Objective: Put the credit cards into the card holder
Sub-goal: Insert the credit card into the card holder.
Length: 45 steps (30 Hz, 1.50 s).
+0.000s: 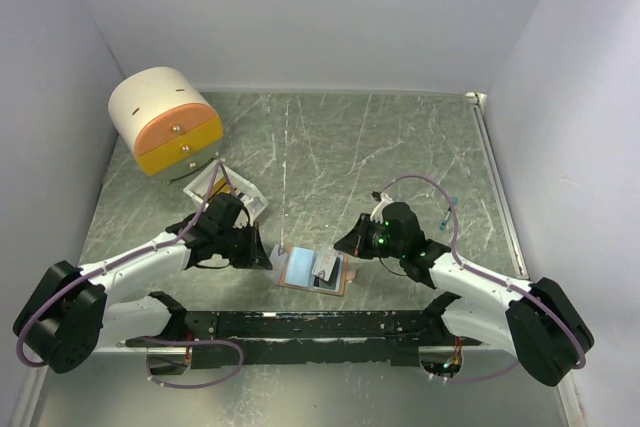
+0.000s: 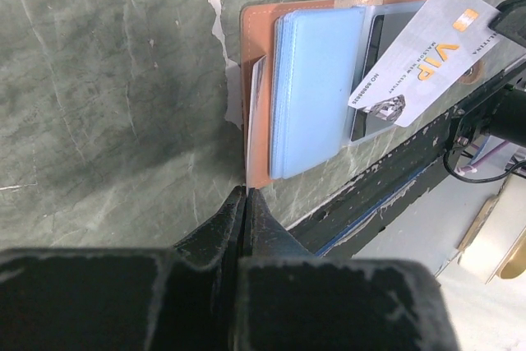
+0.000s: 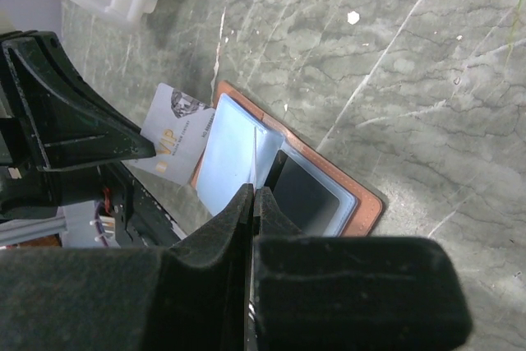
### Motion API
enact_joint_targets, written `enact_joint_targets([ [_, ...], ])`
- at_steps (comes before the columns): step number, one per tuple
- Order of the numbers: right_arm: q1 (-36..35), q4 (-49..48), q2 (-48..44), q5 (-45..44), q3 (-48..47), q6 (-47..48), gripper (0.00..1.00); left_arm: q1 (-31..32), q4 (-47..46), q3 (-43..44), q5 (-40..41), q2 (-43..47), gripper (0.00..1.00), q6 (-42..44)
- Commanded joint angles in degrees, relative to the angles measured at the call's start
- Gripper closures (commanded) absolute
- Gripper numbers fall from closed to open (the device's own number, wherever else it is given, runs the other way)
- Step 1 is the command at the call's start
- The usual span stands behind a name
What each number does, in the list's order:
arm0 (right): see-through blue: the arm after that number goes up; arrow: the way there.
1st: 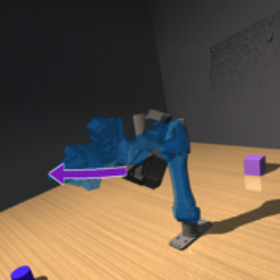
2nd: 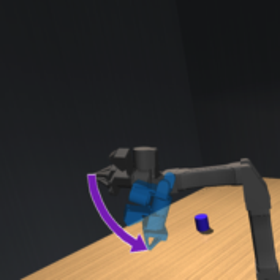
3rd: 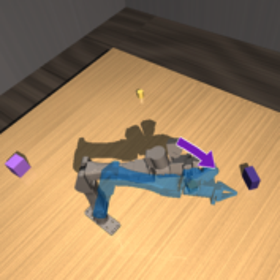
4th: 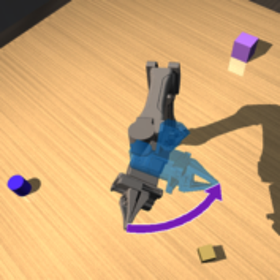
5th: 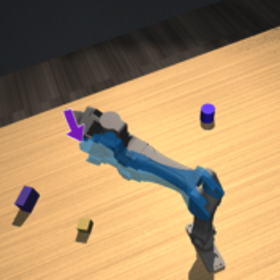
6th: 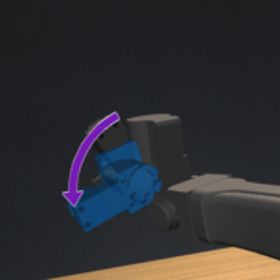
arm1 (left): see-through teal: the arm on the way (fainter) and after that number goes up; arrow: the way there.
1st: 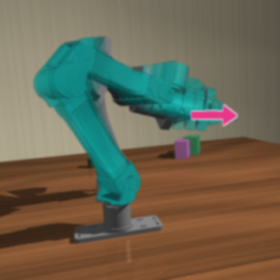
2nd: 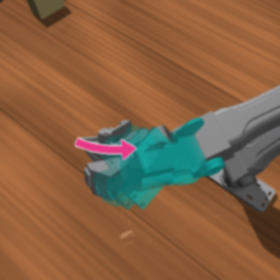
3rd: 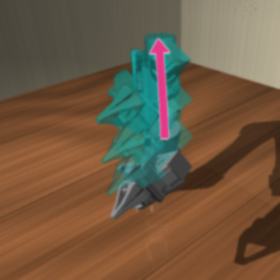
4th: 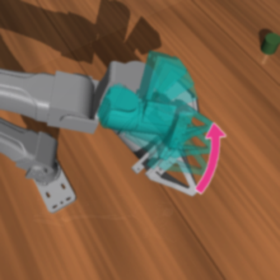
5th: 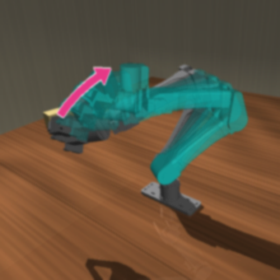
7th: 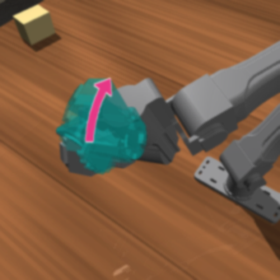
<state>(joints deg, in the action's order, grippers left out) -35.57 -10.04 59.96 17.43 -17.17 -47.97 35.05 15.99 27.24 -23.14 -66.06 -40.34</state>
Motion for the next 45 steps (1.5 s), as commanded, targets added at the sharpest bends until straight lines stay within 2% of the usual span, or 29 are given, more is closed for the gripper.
enact_joint_targets([
  [1,0.72,-2.43,-0.22,0.38,1.03,-1.09,1.0,0.56,0.47,-0.17,1.7,0.41,0.93,-0.27],
  [25,0.92,-8.76,4.05,1.62,5.1,-4.94,1.0,2.1,-0.26,-0.72,2.07,0.14,0.93,-1.41],
  [45,0.33,-11.09,8.79,3.31,4.43,-3.56,1.0,3.01,-0.6,-0.92,2.4,-0.15,0.93,-1.98],
])
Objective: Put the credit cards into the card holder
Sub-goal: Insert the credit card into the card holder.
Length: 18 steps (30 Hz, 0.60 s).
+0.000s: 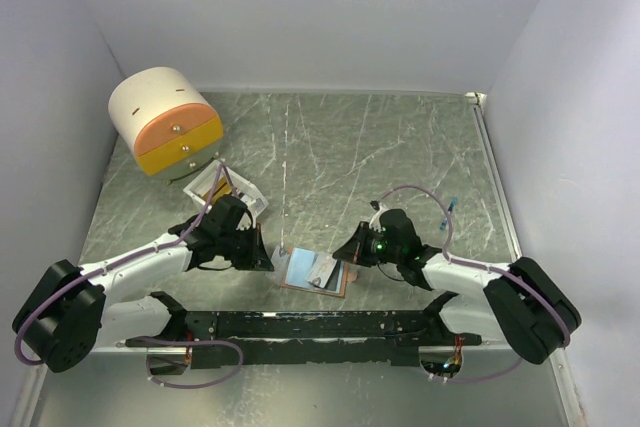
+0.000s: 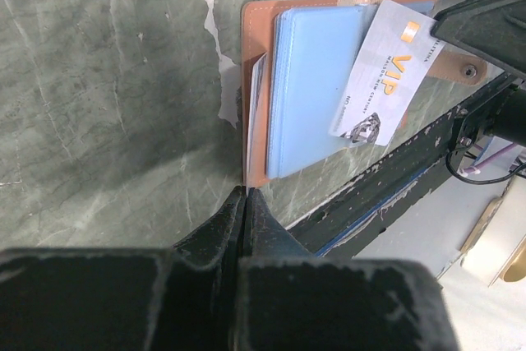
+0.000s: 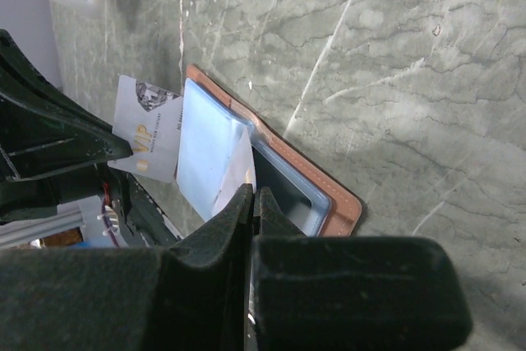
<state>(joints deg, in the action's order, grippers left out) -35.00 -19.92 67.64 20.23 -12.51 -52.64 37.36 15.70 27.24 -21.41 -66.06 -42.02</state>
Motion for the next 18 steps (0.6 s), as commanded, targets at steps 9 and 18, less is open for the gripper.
enact_joint_targets([
  [9,-0.68,-1.74,3.17,1.11,-1.01,1.39,1.0,1.05,-0.8,-0.84,0.75,-0.59,0.93,-0.52],
  [18,-0.99,-2.01,4.48,1.26,-1.92,2.07,1.0,1.44,-1.07,-0.83,0.89,-1.25,0.93,-0.43],
])
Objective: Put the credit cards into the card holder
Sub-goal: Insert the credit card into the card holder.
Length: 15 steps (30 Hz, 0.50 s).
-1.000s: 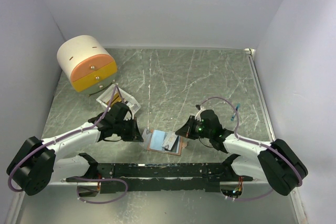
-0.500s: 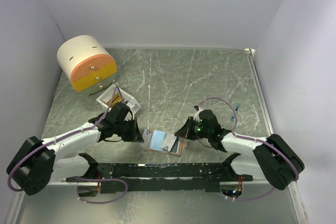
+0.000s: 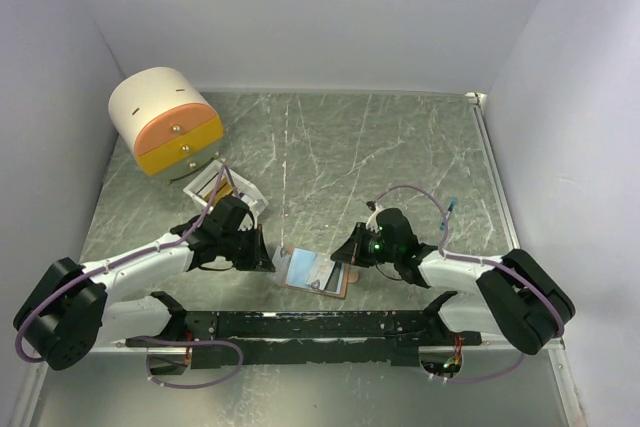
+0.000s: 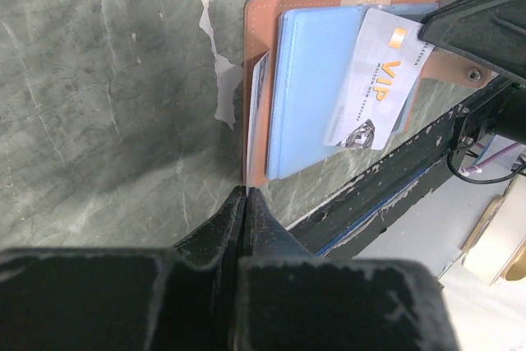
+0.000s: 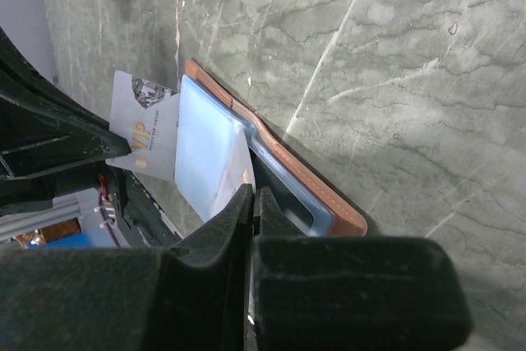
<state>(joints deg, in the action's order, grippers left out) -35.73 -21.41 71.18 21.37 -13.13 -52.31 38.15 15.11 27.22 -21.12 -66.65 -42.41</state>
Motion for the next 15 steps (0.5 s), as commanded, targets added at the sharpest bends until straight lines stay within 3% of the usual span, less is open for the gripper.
enact_joint_targets([
  [1,-0.29,-0.63,1.17,0.16,-1.41,1.94,1.0,0.67,-0.51,-0.83,0.57,-0.67,0.93,-0.04],
  [15,-0.86,-1.62,2.97,0.7,-2.16,1.96,1.0,0.77,-0.51,-1.17,0.65,-0.5,0.93,0.05],
])
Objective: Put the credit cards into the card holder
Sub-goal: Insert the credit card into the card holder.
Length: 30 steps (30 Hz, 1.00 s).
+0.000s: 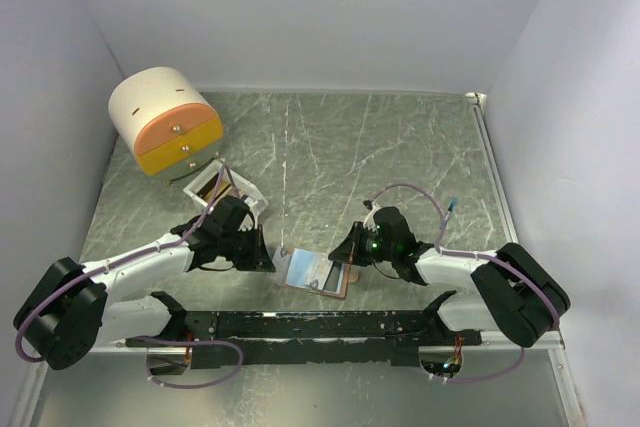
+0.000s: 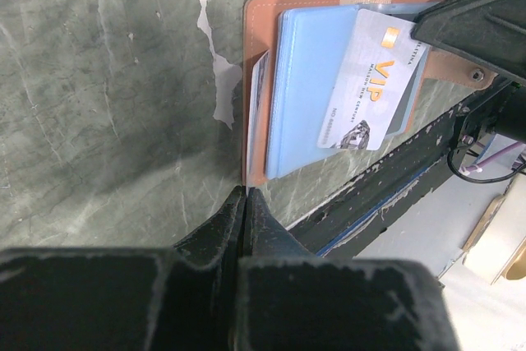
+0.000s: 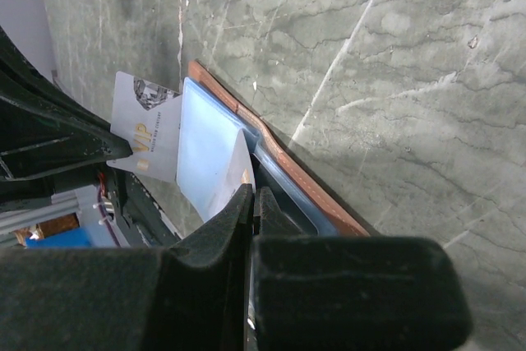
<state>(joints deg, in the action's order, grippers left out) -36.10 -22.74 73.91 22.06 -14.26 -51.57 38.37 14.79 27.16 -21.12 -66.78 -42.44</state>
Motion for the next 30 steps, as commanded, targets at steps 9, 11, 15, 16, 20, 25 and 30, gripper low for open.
enact_joint_targets([
  [9,-0.62,1.31,-0.51,0.13,-1.34,1.85,1.0,0.63,-0.05,-0.96,0.69,-0.54,0.93,0.24],
  [11,-0.55,1.76,-0.49,0.21,-1.37,2.04,1.0,0.64,0.06,-0.82,0.8,-0.58,0.93,0.38],
  [15,-0.55,2.67,-0.94,0.01,-1.26,2.46,1.0,0.64,0.33,-0.63,0.82,-0.55,0.93,0.51],
  [16,-0.55,2.81,-0.85,0.02,-1.29,2.59,1.0,0.63,0.36,-0.69,0.82,-0.54,0.93,0.58],
  [20,-0.56,2.73,0.15,0.4,-1.63,3.32,1.0,0.63,0.4,-0.47,0.81,-0.63,0.93,0.69],
  [25,-0.67,1.54,2.56,1.87,-2.75,4.3,1.0,0.64,0.26,-0.41,0.73,-0.63,0.93,0.56],
  [30,-0.71,0.99,3.8,1.96,-3.33,4.91,1.0,0.74,0.11,-0.71,0.8,-0.31,0.93,0.21],
])
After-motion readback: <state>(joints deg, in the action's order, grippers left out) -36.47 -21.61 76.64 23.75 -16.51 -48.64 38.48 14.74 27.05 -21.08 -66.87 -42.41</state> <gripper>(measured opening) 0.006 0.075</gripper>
